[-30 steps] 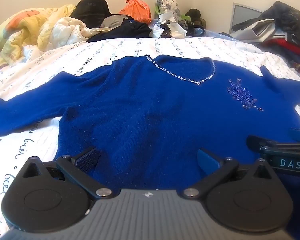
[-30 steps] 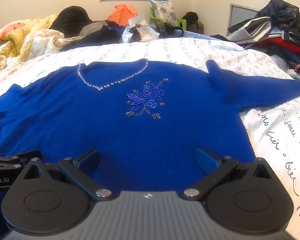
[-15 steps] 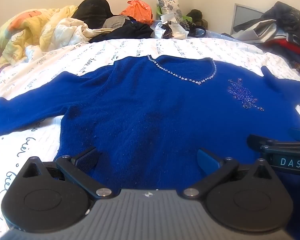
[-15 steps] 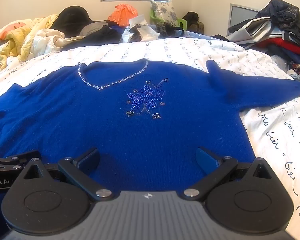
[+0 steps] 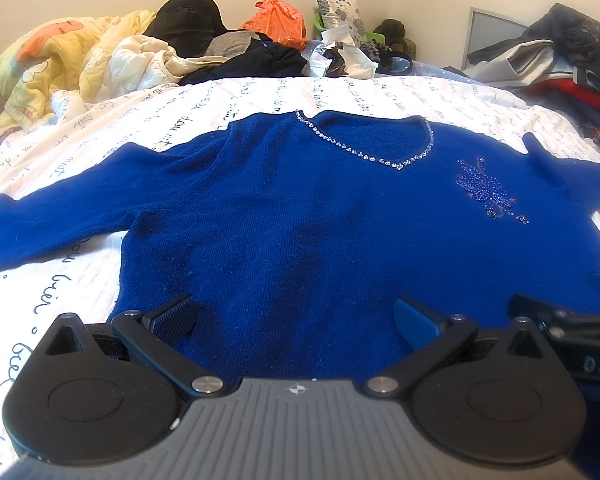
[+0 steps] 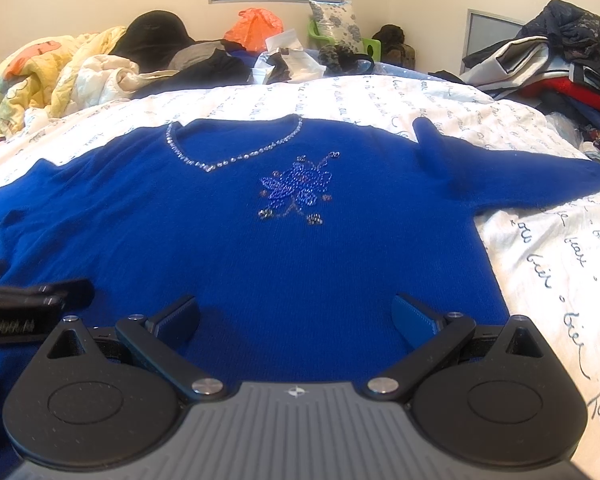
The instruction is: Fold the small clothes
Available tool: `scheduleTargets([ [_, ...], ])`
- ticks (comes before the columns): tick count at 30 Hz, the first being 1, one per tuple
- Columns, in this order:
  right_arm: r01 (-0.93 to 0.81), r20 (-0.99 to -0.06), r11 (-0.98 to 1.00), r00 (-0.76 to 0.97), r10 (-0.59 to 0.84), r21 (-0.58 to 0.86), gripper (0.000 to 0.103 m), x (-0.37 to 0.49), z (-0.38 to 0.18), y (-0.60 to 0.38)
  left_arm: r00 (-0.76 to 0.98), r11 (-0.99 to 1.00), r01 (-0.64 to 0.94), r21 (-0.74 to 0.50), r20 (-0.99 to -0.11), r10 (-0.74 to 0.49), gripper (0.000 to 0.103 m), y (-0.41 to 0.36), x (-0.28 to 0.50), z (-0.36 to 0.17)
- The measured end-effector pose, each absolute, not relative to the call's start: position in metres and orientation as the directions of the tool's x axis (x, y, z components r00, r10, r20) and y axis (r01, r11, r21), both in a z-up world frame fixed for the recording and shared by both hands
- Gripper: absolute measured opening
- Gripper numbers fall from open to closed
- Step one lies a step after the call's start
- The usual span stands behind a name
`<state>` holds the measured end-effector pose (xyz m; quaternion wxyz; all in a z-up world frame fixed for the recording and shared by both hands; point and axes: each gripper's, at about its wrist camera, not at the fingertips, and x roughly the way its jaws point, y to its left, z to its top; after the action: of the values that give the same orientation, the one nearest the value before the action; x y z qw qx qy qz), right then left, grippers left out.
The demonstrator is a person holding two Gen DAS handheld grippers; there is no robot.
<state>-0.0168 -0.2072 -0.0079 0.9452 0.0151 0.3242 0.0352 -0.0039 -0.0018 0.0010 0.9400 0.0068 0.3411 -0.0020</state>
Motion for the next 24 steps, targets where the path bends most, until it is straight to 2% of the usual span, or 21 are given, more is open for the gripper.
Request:
scheduleTargets([
  [19,-0.062,-0.609,0.997,0.789,0.077,0.045,0.103,-0.0218,-0.0084,-0.2075,0.767,1.000,0.007,0.011,-0.642,0.001,0.103,-0.0017,-0.0037,0.0008],
  [24,-0.077,-0.599,0.993,0.793,0.112,0.085,0.103,-0.0237,-0.0075,-0.2133,0.767,1.000,0.008,0.010,-0.642,0.001,0.103,-0.0017,-0.0036,0.0008],
])
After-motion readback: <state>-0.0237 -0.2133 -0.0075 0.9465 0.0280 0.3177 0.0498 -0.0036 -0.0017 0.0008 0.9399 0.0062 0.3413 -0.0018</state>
